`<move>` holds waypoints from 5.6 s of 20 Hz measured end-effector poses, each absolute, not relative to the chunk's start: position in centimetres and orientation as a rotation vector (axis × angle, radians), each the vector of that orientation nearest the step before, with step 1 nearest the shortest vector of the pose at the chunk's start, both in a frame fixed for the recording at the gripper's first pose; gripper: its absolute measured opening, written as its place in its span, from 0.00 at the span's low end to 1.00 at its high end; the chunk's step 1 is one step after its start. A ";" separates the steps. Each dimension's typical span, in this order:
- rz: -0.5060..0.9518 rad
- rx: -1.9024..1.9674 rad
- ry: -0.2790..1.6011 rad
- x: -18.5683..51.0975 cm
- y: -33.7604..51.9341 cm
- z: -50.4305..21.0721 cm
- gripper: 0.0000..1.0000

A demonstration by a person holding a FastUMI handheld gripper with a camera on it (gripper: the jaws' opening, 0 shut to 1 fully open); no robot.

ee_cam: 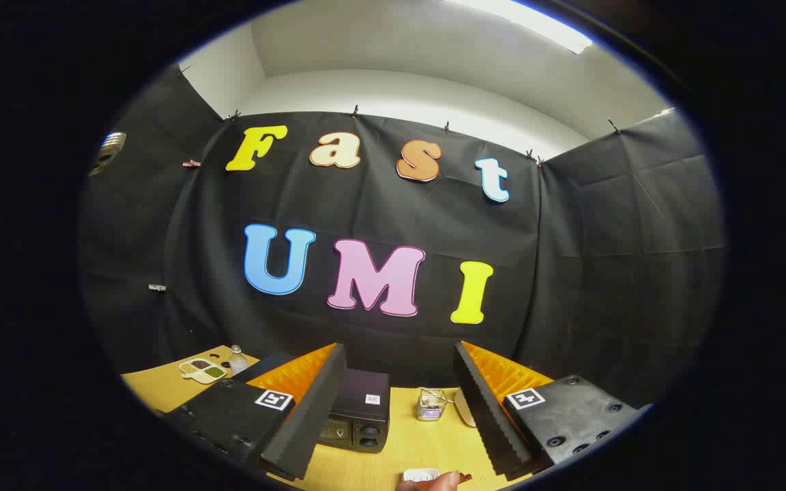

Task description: Open the toaster oven, put the food inside, and close the toaster oven door.

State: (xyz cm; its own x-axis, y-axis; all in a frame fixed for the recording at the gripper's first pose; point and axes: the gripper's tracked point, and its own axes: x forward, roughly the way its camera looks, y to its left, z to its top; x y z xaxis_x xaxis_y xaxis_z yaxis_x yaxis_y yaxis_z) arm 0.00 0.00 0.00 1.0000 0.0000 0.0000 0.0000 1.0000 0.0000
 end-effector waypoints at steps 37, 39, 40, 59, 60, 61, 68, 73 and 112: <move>0.128 0.089 0.215 4.1 11.2 -10.0 0.98; 0.132 0.118 0.260 5.3 13.6 -12.1 0.97; 0.131 0.131 0.289 5.9 14.7 -13.3 0.98; 0.064 0.092 0.538 11.1 21.6 -24.9 0.98; 0.060 0.096 0.539 11.2 21.4 -24.9 0.99; 0.052 0.106 0.544 11.2 21.3 -24.9 0.99; 0.058 0.128 0.547 8.9 21.4 -25.1 0.99; 0.065 0.142 0.575 5.8 21.6 -25.8 0.99; 0.266 0.150 0.663 -4.6 9.1 -22.4 0.98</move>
State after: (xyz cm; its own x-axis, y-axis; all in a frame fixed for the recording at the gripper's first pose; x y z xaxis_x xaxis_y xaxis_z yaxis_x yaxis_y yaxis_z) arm -4.56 9.09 -22.36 0.7560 0.2906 -0.5865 -0.1955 0.9554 0.2214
